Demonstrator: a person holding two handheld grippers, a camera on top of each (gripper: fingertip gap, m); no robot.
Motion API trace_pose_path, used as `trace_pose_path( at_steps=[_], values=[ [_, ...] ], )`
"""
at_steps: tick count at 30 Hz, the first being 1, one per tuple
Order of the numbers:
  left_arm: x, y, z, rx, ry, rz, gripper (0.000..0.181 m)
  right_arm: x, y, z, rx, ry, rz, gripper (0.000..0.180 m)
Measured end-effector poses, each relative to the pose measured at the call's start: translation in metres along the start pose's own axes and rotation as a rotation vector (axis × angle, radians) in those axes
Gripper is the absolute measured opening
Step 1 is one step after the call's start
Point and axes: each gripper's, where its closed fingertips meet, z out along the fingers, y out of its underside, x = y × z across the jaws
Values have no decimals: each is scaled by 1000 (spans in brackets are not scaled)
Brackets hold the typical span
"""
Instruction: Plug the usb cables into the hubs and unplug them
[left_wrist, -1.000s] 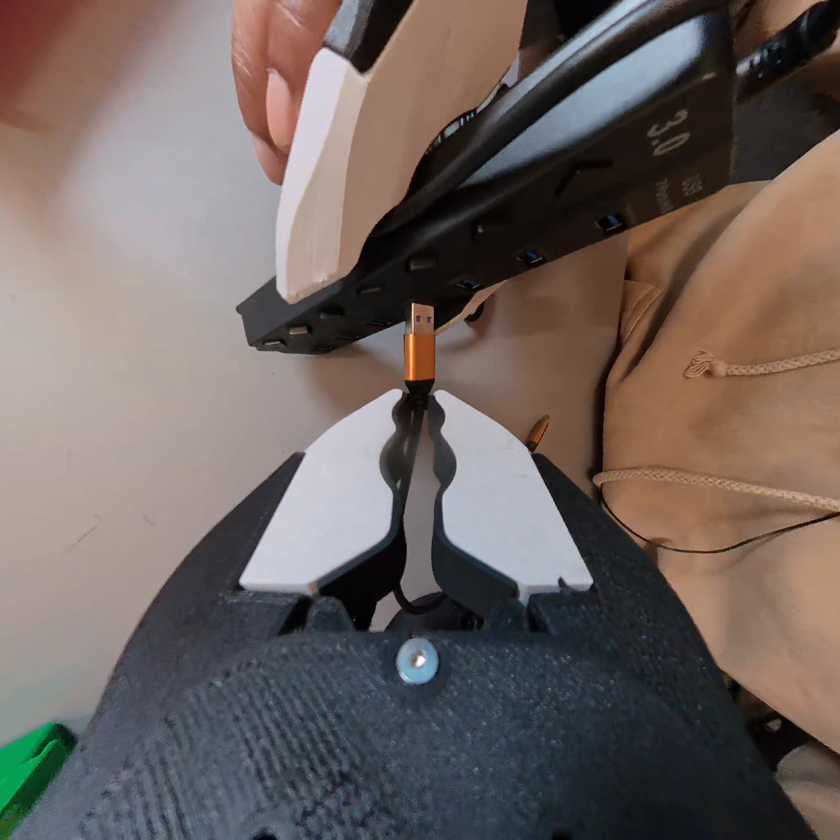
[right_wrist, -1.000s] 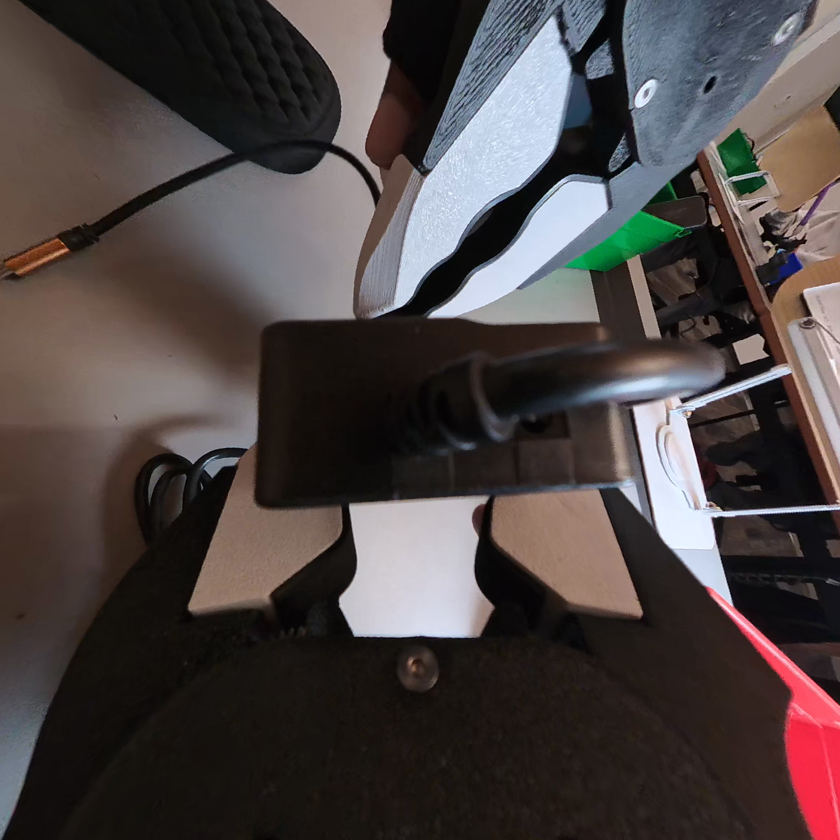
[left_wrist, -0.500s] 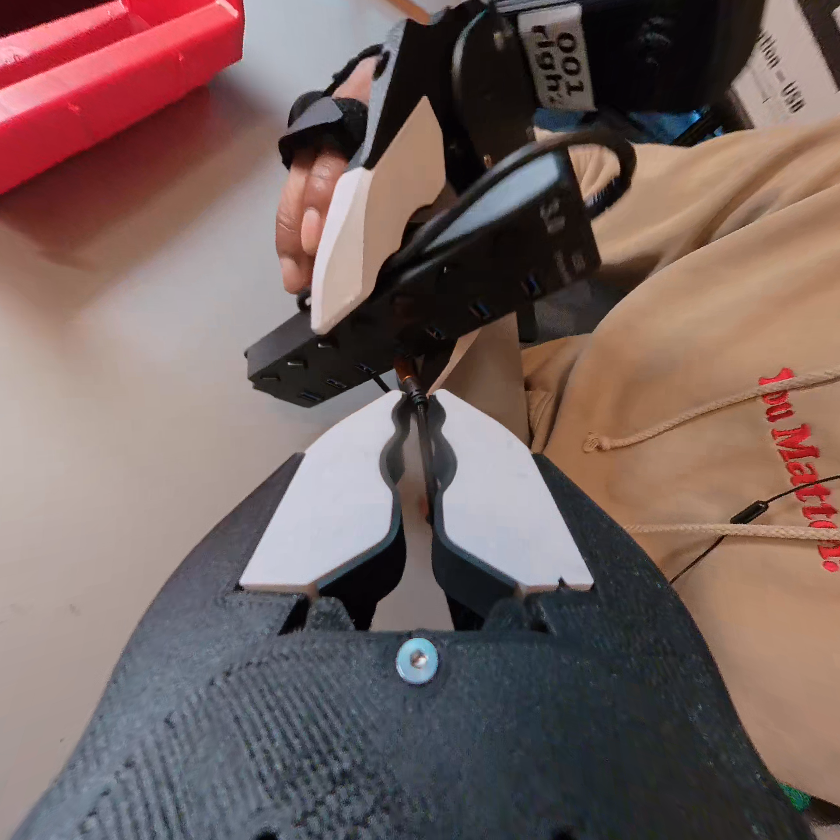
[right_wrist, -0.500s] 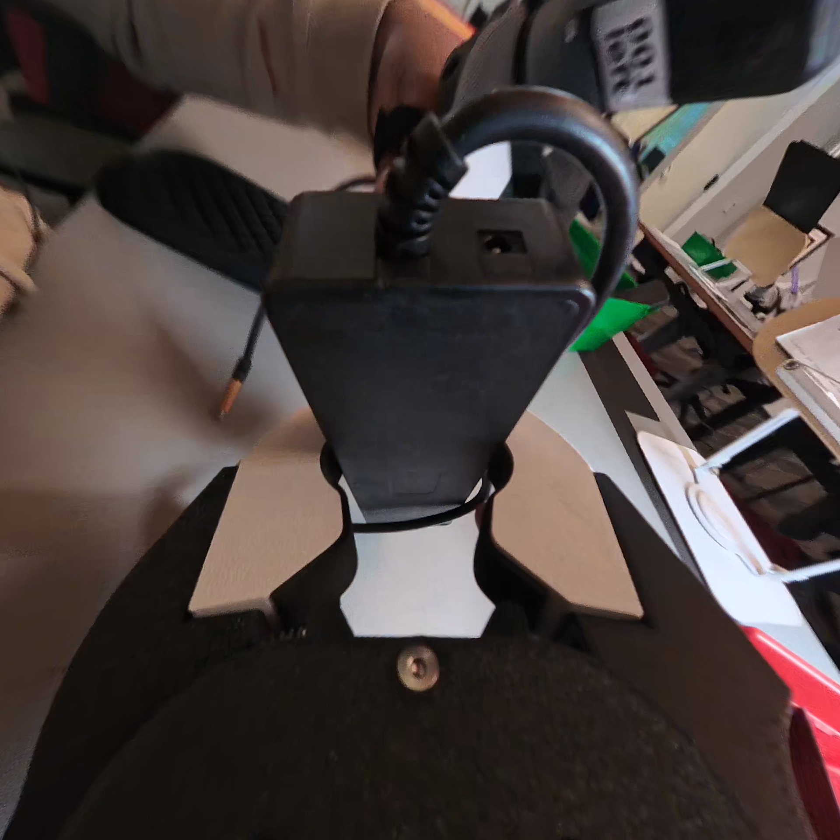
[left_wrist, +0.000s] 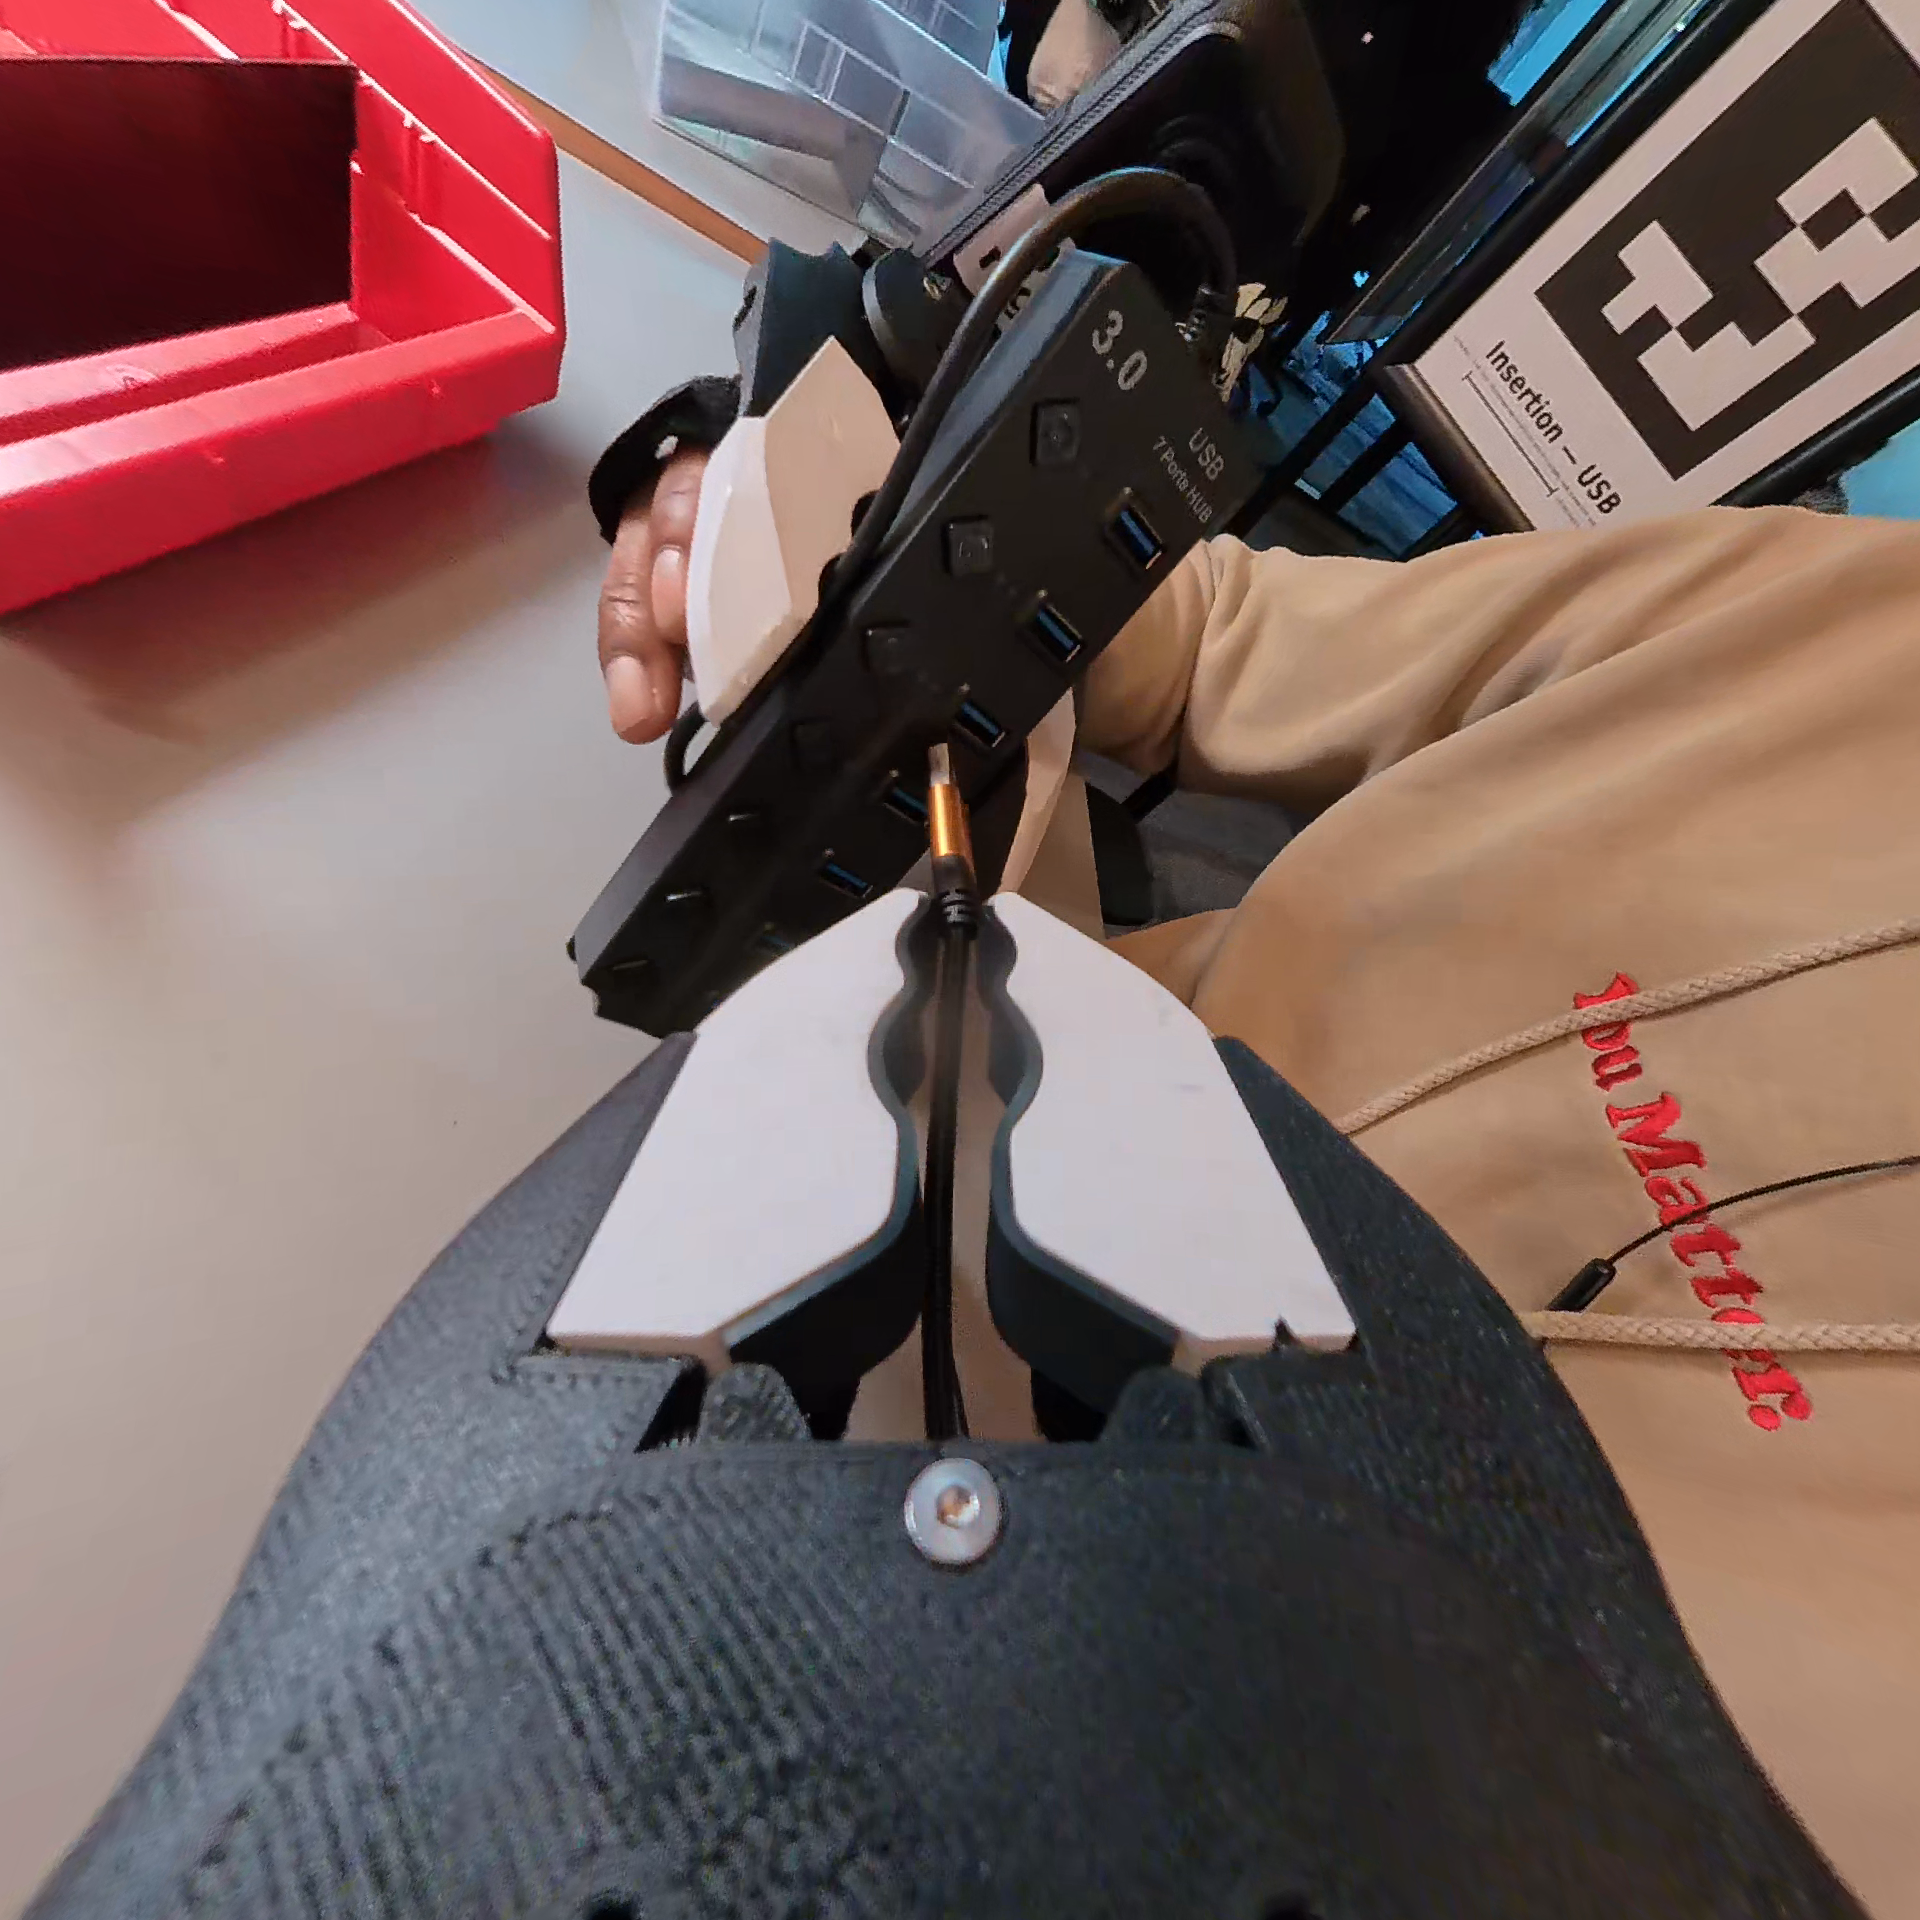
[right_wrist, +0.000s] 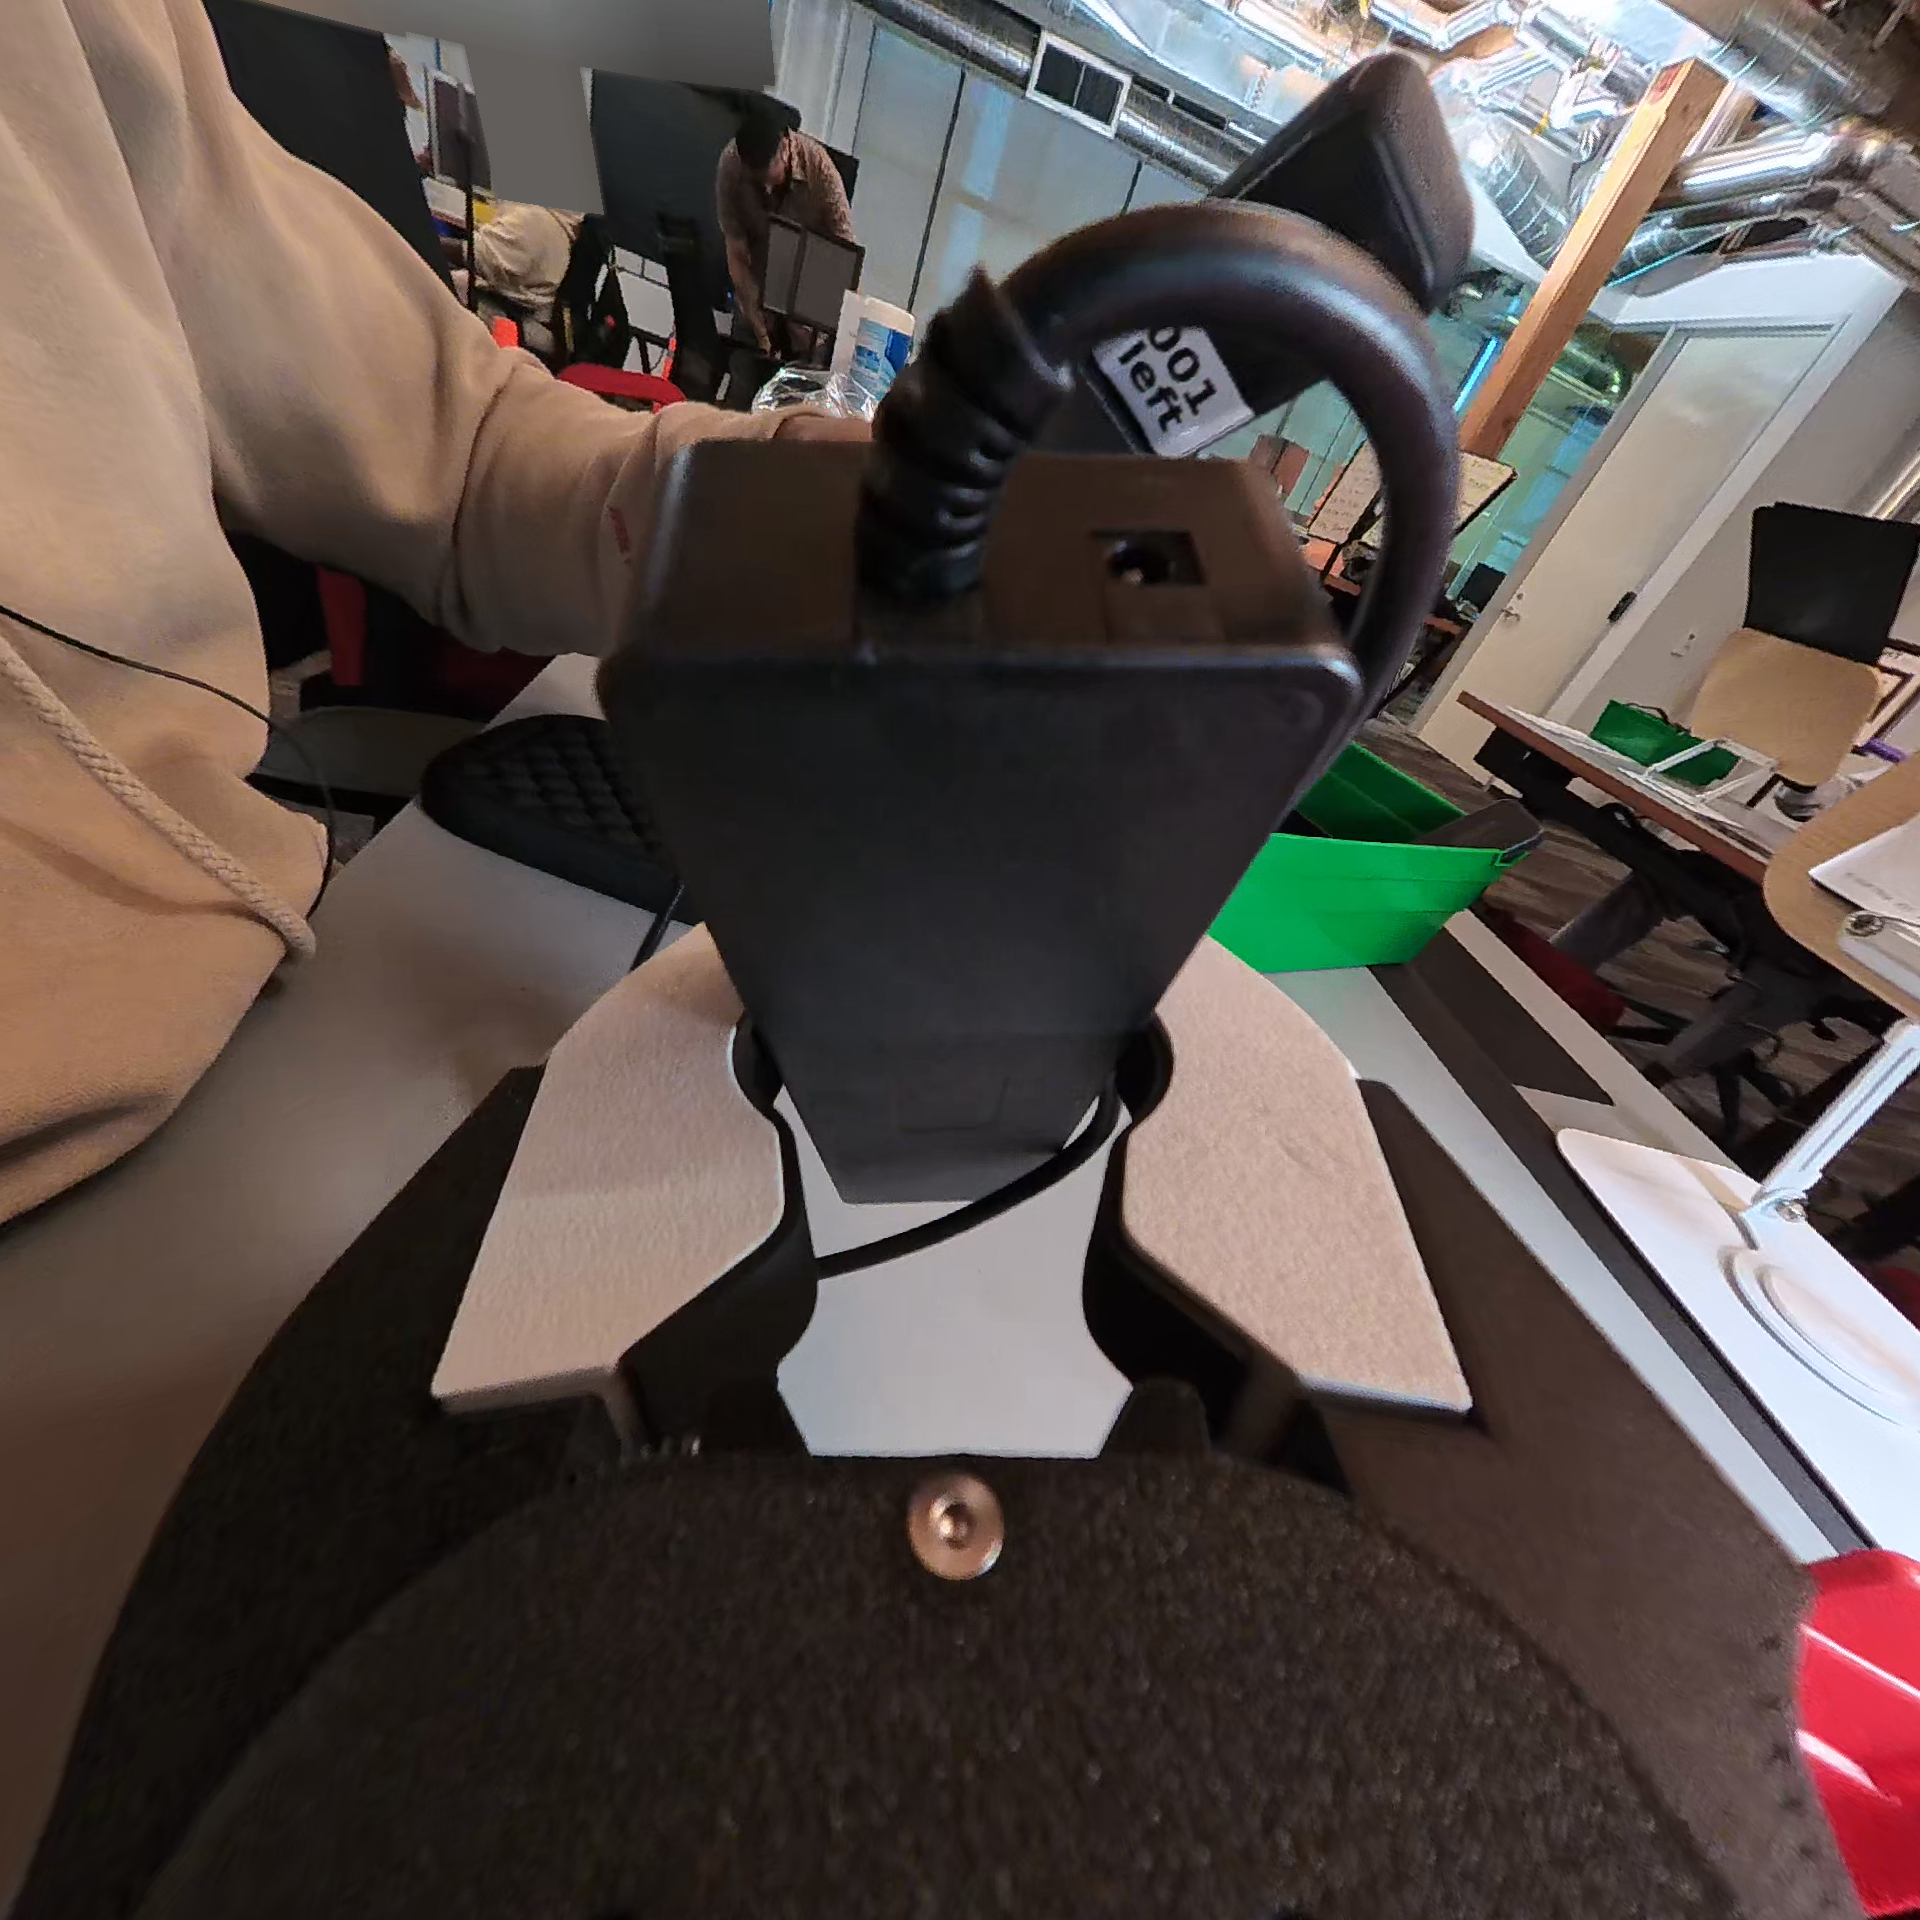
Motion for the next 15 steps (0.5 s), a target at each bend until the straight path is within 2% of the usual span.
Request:
trace_pose_path(
  at_steps=[6,9,12,15],
  values=[
    [-24,3,-14,30,-213,197,8,9,7,-3,-33,36,16,63],
    [-54,-8,-39,89,-466,328,7,22,15,-6,-76,101,29,63],
    [-73,-28,-74,146,-754,552,7,31,18,-10,-82,142,43,63],
    [-74,-13,-63,67,-758,635,7,34,18,-13,-87,157,50,63]
  ],
)
